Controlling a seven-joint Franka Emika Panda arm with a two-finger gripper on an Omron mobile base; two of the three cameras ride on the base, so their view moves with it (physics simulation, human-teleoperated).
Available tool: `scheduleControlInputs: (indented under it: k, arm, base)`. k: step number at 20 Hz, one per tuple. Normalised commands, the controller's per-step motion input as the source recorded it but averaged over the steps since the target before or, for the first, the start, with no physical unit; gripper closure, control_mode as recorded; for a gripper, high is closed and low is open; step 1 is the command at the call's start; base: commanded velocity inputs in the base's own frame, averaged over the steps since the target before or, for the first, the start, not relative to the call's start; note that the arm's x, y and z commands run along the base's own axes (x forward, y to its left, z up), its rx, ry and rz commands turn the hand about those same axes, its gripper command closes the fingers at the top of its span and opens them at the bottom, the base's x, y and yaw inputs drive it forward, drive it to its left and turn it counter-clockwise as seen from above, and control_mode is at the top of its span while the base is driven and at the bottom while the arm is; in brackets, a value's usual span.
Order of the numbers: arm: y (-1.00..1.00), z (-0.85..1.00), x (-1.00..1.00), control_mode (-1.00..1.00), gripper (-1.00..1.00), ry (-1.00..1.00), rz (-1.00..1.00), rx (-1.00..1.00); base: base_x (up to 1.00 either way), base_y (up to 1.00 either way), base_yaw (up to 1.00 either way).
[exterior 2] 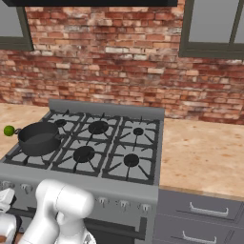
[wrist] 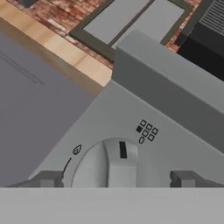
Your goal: Turn on the burner for the pot on the stove. Wait thirty seconds for the pot to heat up. Then add the lime to the pot.
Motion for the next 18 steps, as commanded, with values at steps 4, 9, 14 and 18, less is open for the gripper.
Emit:
scheduleControlInputs:
  k: [4, 9, 14, 18]
  arm:
    - [0.00, 0.19, 0.13, -1.00, 1.00, 0.28, 0.19, -0.10]
    - [0.02, 0.71, -0.46, -1.00, 1.00, 0.35, 0.03, 0.05]
    - [0.01, 0.48, -0.97, -1.00, 1.00, 0.39, 0.00, 0.05]
    - [0.01, 0.57, -1.00, -1.00, 1.00, 0.13, 0.00, 0.03]
  base:
    - [0.00, 0.00, 0.00]
    - [0.00, 0.00, 0.00]
    - [0.00, 0.00, 0.00]
    - [0.00, 0.00, 0.00]
